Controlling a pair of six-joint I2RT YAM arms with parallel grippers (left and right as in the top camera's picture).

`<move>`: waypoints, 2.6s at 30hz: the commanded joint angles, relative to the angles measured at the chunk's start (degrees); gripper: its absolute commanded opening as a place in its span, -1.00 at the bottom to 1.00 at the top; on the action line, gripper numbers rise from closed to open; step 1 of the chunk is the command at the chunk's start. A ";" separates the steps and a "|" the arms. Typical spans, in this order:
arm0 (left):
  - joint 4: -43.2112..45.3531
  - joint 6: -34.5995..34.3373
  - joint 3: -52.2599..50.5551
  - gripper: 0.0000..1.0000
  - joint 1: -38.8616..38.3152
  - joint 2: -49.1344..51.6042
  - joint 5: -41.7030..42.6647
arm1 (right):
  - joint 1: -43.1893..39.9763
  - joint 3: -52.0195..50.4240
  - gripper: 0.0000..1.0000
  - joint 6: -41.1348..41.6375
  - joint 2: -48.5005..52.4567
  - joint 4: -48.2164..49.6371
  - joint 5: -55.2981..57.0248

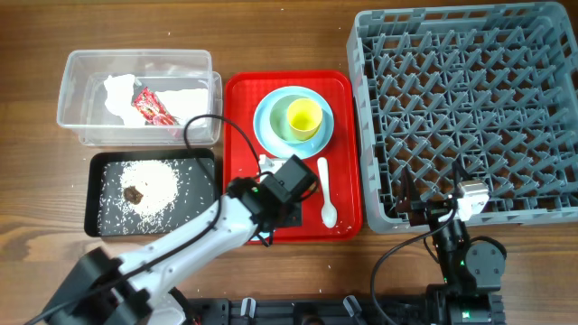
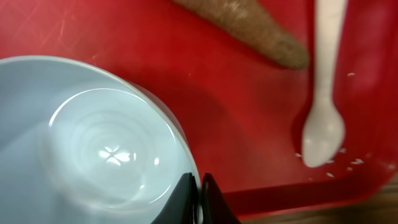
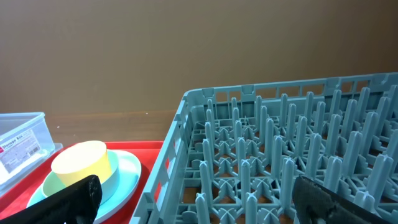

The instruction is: Sort waste into correct bins and load items into the dishwasher rack

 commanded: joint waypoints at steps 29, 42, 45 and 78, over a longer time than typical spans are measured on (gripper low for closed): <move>-6.10 5.07 8.66 1.00 30.34 -16.65 0.92 | -0.20 0.00 1.00 36.65 -0.42 4.33 -15.74; -5.90 5.07 8.66 1.00 30.32 -16.59 0.94 | -0.20 7.63 0.99 32.09 9.97 -4.52 -14.53; -5.90 5.07 8.63 0.99 30.32 -16.59 0.92 | -0.20 7.63 0.99 32.06 13.14 -4.37 -12.83; 2.86 8.26 8.63 0.07 11.45 -7.67 15.93 | -0.20 27.36 0.99 15.50 19.80 -12.17 -7.15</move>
